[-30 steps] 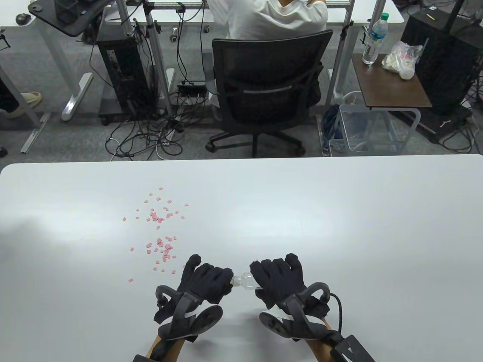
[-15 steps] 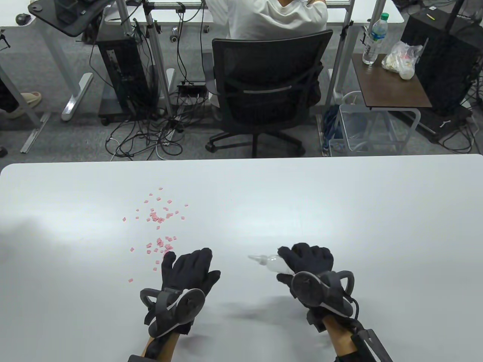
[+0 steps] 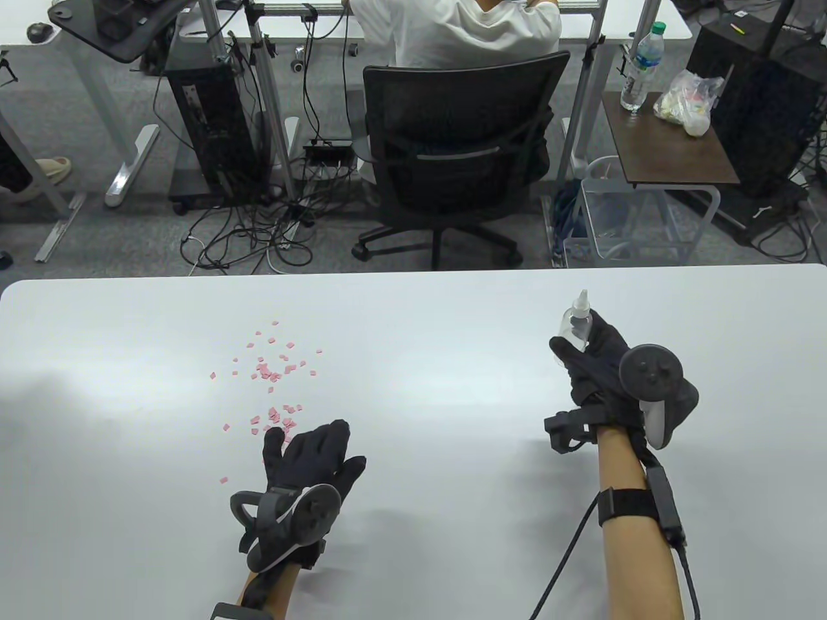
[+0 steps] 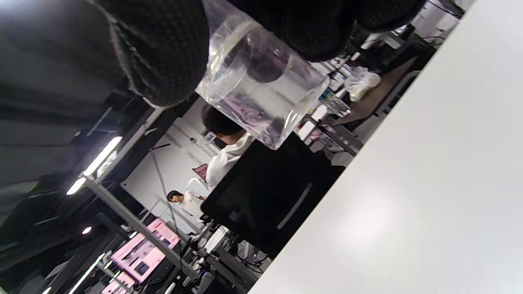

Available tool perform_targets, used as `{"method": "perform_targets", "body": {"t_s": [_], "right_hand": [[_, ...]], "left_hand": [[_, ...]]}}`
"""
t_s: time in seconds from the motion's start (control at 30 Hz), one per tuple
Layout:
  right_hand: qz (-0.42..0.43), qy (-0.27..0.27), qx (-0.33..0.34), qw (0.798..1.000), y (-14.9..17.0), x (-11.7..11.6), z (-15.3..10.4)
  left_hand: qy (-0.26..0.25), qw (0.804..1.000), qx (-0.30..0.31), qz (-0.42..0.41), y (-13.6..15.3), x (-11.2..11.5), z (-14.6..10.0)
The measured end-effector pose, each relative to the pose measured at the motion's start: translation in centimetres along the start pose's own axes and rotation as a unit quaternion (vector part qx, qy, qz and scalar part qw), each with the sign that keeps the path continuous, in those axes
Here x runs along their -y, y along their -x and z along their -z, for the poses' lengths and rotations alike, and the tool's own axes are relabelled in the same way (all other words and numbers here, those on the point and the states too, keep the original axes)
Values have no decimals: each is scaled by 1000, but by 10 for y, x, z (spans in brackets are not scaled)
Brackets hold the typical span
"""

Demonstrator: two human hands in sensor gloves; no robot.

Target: Squeeze empty conical bottle to blow paper scraps with air puff

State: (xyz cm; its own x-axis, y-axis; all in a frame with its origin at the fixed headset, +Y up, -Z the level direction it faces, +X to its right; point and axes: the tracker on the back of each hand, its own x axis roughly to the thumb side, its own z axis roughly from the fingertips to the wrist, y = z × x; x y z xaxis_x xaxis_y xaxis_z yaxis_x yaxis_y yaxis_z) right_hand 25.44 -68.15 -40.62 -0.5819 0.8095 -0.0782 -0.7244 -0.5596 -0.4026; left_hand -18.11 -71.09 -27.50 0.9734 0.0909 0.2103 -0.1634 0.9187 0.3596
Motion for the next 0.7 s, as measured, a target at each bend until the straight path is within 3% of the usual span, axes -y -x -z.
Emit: {"method": "perform_targets", "body": {"t_s": [0.2,0.43,0.7], "right_hand": [[-64,2,-55,996,26,-30,24],[-137,-34,-103,985,44,-65,42],[-186,-42,-113,975,57,-79,47]], "left_hand": [[12,1000,-7,22,5,1,1],[22,999,-19,38,12,2,3],[31,998,-19,45,14,3,4]]}}
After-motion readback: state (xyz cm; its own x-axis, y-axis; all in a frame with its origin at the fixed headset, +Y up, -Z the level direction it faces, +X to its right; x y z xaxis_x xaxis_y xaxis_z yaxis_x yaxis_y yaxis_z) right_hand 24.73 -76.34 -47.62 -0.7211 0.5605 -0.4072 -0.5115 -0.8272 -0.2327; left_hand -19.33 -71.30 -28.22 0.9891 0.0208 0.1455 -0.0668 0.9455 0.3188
